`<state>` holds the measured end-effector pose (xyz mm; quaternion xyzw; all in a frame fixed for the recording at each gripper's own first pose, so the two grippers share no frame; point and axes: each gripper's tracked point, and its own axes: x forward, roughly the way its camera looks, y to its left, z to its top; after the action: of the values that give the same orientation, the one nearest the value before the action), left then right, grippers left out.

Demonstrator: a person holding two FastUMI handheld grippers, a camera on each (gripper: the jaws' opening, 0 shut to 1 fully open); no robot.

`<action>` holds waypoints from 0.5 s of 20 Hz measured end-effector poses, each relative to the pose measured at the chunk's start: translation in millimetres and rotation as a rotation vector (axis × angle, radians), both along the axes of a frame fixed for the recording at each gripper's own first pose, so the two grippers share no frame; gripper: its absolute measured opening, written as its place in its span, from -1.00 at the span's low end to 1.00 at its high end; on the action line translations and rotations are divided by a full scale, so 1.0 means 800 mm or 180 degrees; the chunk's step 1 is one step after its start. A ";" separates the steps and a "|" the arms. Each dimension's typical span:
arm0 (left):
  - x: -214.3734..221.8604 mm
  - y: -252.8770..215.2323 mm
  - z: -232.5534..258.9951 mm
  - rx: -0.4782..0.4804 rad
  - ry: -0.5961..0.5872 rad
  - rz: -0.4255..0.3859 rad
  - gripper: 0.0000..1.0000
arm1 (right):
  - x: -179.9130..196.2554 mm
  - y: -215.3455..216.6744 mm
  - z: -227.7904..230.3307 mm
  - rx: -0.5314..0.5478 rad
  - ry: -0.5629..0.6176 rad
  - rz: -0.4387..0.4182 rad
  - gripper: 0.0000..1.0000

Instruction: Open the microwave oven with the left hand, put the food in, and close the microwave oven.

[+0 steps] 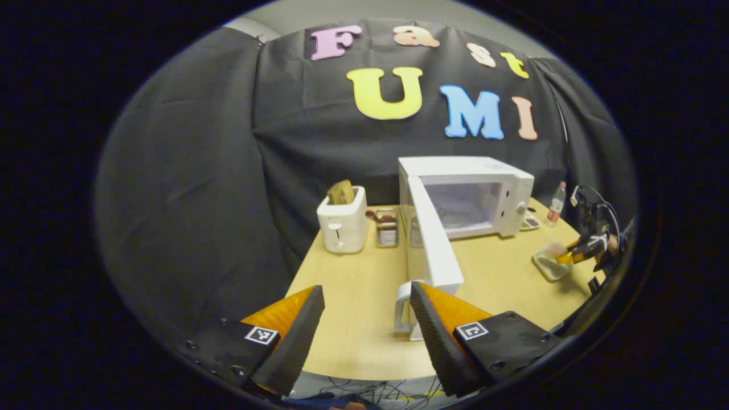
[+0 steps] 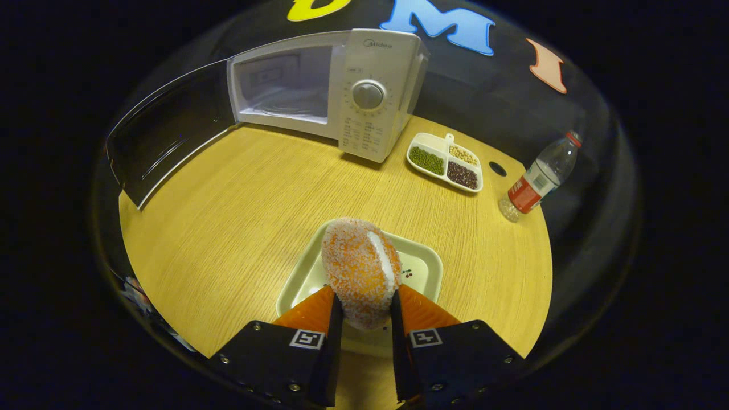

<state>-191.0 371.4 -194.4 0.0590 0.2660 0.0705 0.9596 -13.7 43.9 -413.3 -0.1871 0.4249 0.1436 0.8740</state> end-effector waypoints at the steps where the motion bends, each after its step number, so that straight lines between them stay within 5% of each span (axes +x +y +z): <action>1: 0.007 -0.021 0.021 -0.0011 -0.0159 -0.0007 0.95 | 0.004 0.001 0.014 -0.0065 -0.0102 0.0081 -0.20; 5: 0.047 -0.087 0.097 -0.0011 -0.0801 0.0072 0.89 | 0.020 0.022 0.070 -0.0305 -0.0533 0.0474 -0.20; 6: 0.055 -0.103 0.107 -0.0025 -0.0888 0.0062 1.00 | 0.026 0.029 0.086 -0.0385 -0.0665 0.0571 -0.20; 10: 0.076 -0.156 0.151 -0.0233 -0.1116 -0.0034 0.94 | 0.053 0.067 0.146 -0.0787 -0.1308 0.1028 -0.21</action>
<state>-130.0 246.6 -73.5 0.0123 0.0968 0.0648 0.9931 28.8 97.2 -296.7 -0.3826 0.2178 0.1870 0.8782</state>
